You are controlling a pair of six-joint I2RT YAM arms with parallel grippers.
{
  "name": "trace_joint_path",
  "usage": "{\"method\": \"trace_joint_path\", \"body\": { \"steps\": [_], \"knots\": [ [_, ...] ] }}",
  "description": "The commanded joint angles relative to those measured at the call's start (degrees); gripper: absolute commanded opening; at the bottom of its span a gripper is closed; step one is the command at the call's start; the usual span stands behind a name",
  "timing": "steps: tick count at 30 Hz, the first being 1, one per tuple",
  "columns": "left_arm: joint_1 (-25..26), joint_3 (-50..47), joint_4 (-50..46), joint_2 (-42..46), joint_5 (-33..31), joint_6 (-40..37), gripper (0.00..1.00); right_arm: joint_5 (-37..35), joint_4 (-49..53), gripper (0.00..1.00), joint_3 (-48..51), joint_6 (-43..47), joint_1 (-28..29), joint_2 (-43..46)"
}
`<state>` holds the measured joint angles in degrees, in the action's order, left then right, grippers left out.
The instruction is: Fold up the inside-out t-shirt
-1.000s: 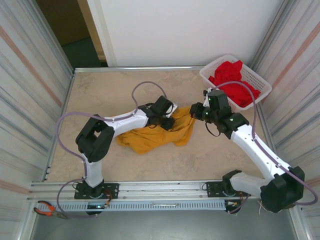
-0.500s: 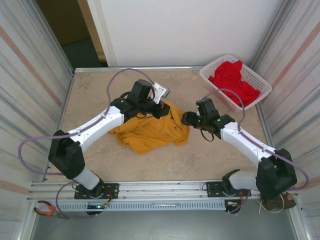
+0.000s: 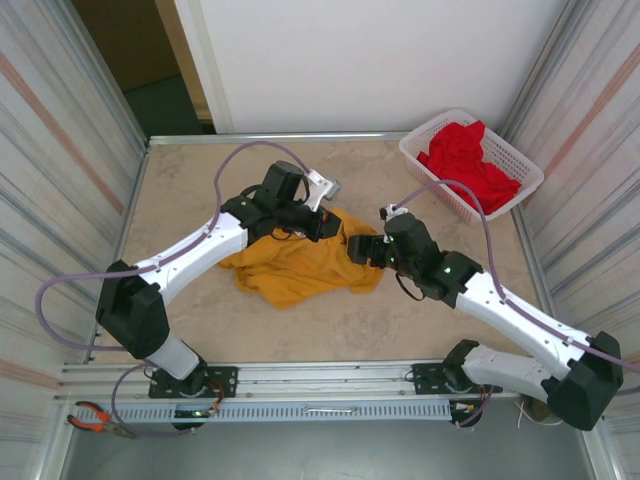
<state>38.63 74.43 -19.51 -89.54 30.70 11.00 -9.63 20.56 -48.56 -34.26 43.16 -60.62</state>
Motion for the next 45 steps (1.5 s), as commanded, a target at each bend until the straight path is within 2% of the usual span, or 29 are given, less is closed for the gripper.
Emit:
{"method": "trace_joint_path", "body": {
  "steps": [1, 3, 6, 12, 19, 20, 21, 22, 26, 34, 40, 41, 45],
  "knots": [
    [0.1, 1.0, -0.3, 2.0, 2.9, 0.5, 0.0, -4.4, -1.8, 0.82, -1.6, 1.7, 0.0, -3.5],
    [0.2, 1.0, -0.4, 2.3, 3.9, 0.5, 0.0, -5.7, -2.9, 0.8, -2.0, 0.9, -2.2, -6.1],
    [0.3, 1.0, -0.3, 3.0, 5.2, 1.0, 0.0, -3.1, -5.2, 0.77, -2.3, 0.7, -5.6, -10.9],
    [0.3, 1.1, 0.7, 4.5, 7.3, 1.8, 0.0, -0.3, -8.2, 0.73, -2.7, 2.0, -6.2, -17.1],
    [-0.3, 1.2, 0.1, 4.1, 8.2, 1.0, 0.0, 11.1, -14.6, 0.76, -1.1, 7.5, -5.3, -15.0],
    [-0.4, 1.2, 0.2, 3.9, 8.3, 1.0, 0.0, 13.0, -15.3, 0.75, -1.2, 7.8, -5.6, -15.2],
    [-0.5, 1.3, 0.2, 3.8, 8.4, 0.9, 0.0, 14.8, -15.9, 0.7, -1.3, 8.2, -5.9, -15.4],
    [-0.7, 1.2, 0.4, 3.7, 8.6, 1.0, 0.0, 17.1, -16.5, 0.62, -1.5, 8.5, -6.2, -15.8],
    [-3.1, -0.6, 2.3, 3.9, 9.9, 2.1, 0.0, 24.8, -17.8, 0.0, -1.5, 8.5, -9.2, -16.3],
    [-10.7, -7.2, 5.1, 4.0, 7.5, 3.3, 0.0, 30.1, -14.8, 0.0, 0.7, 5.5, -13.7, -5.1],
    [-11.8, -8.5, 6.3, 1.7, 6.4, 3.1, 0.01, 29.3, -13.5, 0.0, 2.1, 2.4, -13.8, 1.6],
    [-11.8, -8.4, 6.2, 1.5, 6.0, 3.1, 0.03, 29.4, -13.8, 0.0, 2.4, 1.9, -13.8, 2.2],
    [-11.7, -8.6, 5.1, 1.7, 3.1, 2.7, 0.37, 30.4, -15.3, 0.0, 3.1, -0.3, -13.8, 3.4]
  ]
}}
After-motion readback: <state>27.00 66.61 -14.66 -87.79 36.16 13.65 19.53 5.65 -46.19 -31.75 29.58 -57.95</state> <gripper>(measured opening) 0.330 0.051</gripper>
